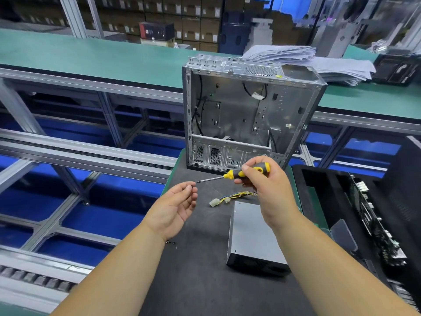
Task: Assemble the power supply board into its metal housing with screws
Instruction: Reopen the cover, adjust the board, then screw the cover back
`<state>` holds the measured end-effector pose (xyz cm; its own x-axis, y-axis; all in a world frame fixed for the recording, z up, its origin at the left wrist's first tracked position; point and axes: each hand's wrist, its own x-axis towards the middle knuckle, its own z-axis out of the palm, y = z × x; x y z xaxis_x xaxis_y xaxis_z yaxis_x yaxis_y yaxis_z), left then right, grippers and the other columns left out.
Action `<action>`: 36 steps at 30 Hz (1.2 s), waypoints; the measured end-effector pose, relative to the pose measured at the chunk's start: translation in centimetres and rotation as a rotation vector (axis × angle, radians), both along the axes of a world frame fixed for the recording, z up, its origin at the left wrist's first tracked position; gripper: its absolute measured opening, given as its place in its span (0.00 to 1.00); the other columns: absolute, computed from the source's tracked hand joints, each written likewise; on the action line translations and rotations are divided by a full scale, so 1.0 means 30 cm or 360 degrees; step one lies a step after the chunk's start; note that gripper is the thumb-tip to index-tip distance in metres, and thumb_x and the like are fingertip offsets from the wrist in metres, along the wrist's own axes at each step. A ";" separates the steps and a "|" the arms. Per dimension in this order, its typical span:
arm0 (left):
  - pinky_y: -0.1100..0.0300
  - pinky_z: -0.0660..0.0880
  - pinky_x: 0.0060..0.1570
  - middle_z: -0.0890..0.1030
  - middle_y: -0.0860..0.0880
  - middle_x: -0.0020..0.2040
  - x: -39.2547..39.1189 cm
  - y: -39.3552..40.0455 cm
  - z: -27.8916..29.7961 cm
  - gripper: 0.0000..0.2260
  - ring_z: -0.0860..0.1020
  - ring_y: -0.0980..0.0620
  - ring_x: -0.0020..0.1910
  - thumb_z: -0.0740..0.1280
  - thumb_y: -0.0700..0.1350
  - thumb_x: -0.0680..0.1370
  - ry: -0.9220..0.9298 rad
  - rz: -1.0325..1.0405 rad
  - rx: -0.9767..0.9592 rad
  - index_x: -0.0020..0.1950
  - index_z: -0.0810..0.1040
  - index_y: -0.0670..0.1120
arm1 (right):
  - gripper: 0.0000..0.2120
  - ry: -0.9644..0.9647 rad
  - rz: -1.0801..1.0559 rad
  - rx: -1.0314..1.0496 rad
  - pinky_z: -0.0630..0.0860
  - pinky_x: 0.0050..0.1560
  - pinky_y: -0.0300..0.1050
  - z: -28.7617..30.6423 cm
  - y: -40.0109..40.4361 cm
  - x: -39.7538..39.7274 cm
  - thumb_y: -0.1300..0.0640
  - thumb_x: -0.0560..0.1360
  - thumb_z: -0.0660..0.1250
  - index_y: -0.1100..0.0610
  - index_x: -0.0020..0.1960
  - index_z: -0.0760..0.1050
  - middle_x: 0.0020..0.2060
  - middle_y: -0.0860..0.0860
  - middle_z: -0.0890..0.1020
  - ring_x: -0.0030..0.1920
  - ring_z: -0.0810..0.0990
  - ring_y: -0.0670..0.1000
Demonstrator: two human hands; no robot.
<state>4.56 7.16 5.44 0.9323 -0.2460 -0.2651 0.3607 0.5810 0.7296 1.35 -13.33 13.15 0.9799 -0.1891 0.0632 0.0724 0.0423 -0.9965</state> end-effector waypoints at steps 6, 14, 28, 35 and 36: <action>0.66 0.78 0.37 0.82 0.49 0.40 -0.013 -0.013 0.020 0.06 0.80 0.56 0.36 0.65 0.37 0.76 -0.0032 -0.0033 -0.0048 0.50 0.80 0.43 | 0.02 -0.0040 0.0055 -0.0063 0.80 0.51 0.54 0.018 0.003 -0.027 0.61 0.77 0.67 0.58 0.48 0.74 0.41 0.55 0.86 0.42 0.86 0.54; 0.65 0.79 0.38 0.82 0.49 0.40 -0.013 -0.020 0.029 0.07 0.80 0.56 0.37 0.67 0.39 0.72 -0.0056 -0.0055 -0.0064 0.49 0.81 0.44 | 0.02 -0.0080 0.0070 -0.0089 0.82 0.46 0.46 0.029 -0.005 -0.042 0.63 0.77 0.67 0.58 0.48 0.75 0.39 0.53 0.86 0.41 0.86 0.53; 0.66 0.78 0.32 0.82 0.49 0.37 -0.002 -0.028 0.029 0.04 0.80 0.57 0.33 0.69 0.41 0.75 0.0157 -0.0060 0.0138 0.46 0.81 0.41 | 0.06 -0.0014 0.0153 -0.0274 0.79 0.50 0.50 0.023 -0.008 -0.044 0.62 0.77 0.68 0.54 0.51 0.74 0.41 0.51 0.86 0.43 0.86 0.50; 0.66 0.78 0.34 0.83 0.49 0.39 0.006 -0.043 0.028 0.05 0.81 0.57 0.35 0.66 0.39 0.79 0.0100 -0.0027 0.0307 0.49 0.81 0.40 | 0.13 0.0044 0.0152 -0.0272 0.80 0.54 0.63 0.020 -0.019 -0.032 0.67 0.74 0.67 0.53 0.55 0.73 0.43 0.49 0.85 0.44 0.86 0.53; 0.66 0.78 0.34 0.83 0.49 0.39 0.007 -0.046 0.028 0.05 0.81 0.57 0.35 0.66 0.39 0.79 0.0108 -0.0019 0.0291 0.49 0.81 0.40 | 0.13 0.0031 0.0139 -0.0283 0.79 0.54 0.64 0.020 -0.021 -0.032 0.67 0.74 0.66 0.53 0.55 0.73 0.43 0.49 0.85 0.44 0.86 0.53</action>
<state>4.76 5.78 6.27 0.9082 -0.1988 -0.3684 0.4186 0.4362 0.7966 0.40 -13.97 13.75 0.9935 -0.0909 0.0692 0.0571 -0.1292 -0.9900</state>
